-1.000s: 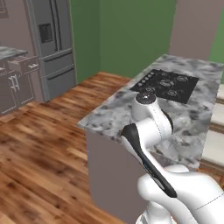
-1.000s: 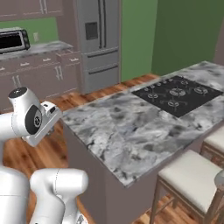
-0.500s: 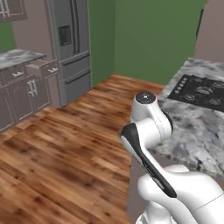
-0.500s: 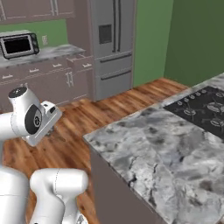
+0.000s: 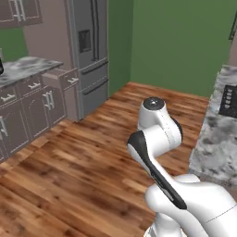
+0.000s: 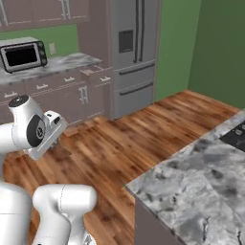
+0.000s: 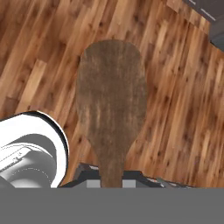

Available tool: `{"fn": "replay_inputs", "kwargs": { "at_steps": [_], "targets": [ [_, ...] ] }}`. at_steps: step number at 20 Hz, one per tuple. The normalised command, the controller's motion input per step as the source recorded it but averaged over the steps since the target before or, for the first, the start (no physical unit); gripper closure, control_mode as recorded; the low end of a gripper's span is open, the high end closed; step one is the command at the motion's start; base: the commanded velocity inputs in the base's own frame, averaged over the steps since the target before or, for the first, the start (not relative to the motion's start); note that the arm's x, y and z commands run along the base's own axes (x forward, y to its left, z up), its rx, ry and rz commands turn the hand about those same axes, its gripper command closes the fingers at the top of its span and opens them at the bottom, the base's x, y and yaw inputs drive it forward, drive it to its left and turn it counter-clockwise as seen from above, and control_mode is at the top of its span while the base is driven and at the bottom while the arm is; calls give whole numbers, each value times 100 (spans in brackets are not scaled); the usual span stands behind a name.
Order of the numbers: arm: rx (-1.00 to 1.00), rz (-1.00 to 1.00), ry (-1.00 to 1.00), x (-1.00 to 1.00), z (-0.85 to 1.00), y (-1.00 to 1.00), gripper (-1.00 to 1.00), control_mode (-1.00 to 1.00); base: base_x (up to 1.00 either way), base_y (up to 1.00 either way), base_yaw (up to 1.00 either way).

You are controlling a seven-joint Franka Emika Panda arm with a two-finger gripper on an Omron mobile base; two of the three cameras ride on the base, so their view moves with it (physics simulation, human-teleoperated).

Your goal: Organize the utensils by type. Pick up the wooden spoons from the counter and place them in the open cabinet. Then pick up the metallic utensils from the counter and place them in the open drawer.

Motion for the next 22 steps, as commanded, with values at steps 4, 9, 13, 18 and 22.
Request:
{"fn": "replay_inputs", "kwargs": {
  "at_steps": [4,9,13,18,22],
  "targets": [
    [0,0,0,0,0,0,100,100,72,92,-14],
    [0,0,0,0,0,0,100,100,74,86,-19],
    [0,0,0,0,0,0,100,100,75,83,-21],
    [0,0,0,0,0,0,100,100,77,76,-26],
    [0,0,0,0,0,0,100,100,86,64,-33]
  ]
}}
